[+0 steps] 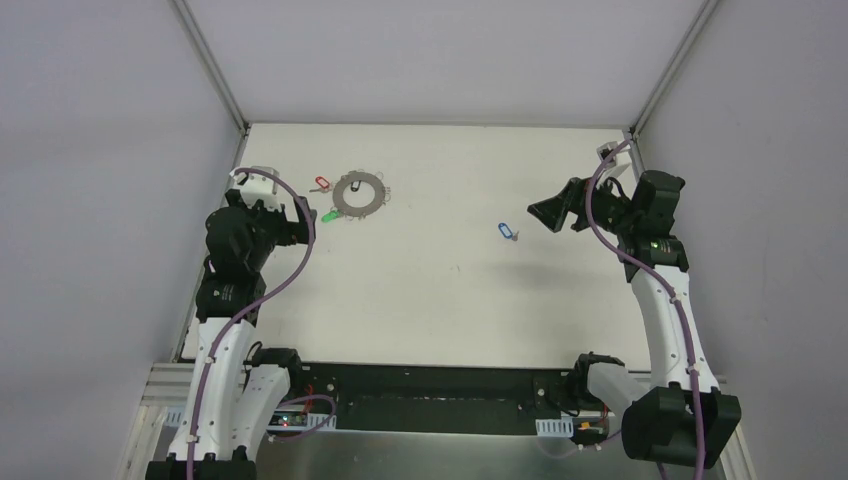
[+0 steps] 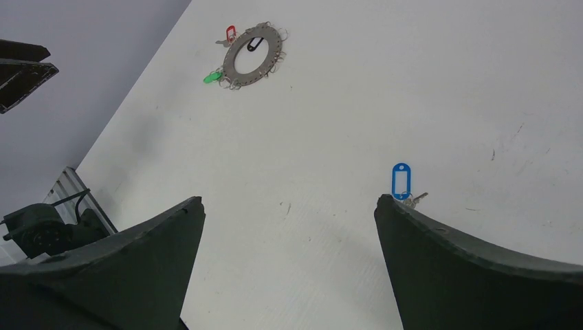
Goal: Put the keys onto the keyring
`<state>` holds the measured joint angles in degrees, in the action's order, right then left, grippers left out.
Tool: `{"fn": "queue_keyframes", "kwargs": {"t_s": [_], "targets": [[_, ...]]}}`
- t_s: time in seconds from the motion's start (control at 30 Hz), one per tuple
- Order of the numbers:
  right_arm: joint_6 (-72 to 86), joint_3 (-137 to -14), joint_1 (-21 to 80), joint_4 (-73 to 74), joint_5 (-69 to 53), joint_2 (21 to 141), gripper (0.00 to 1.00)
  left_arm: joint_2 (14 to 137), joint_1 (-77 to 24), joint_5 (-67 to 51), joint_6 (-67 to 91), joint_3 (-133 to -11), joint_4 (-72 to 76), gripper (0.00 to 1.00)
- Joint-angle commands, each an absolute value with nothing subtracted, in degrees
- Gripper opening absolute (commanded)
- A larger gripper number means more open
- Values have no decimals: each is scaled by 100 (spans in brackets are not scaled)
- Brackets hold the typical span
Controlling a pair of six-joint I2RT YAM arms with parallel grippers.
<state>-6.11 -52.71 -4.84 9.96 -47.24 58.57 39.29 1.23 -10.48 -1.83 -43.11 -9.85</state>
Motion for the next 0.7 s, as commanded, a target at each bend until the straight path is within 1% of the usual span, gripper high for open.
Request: {"fn": "queue_keyframes", "kwargs": {"t_s": [0.0,0.4,0.53,0.67], "targets": [[-729,-5304,-547,962,-4918,5726,98,3918,162,-1160,-95,-4272,-928,99],[-650,-5282,-570,888,-4788,5748,98,4002,164,-1323,-153,-4263,-1036,99],[-704,-5323,-571,914,-4971,5773,98,4063,163,-1691,-462,-4509,-1480,99],[-984,-5537,-251,1317,-4620,5922,98,4354,133,-1955,-804,-4821,-2006,99]]}}
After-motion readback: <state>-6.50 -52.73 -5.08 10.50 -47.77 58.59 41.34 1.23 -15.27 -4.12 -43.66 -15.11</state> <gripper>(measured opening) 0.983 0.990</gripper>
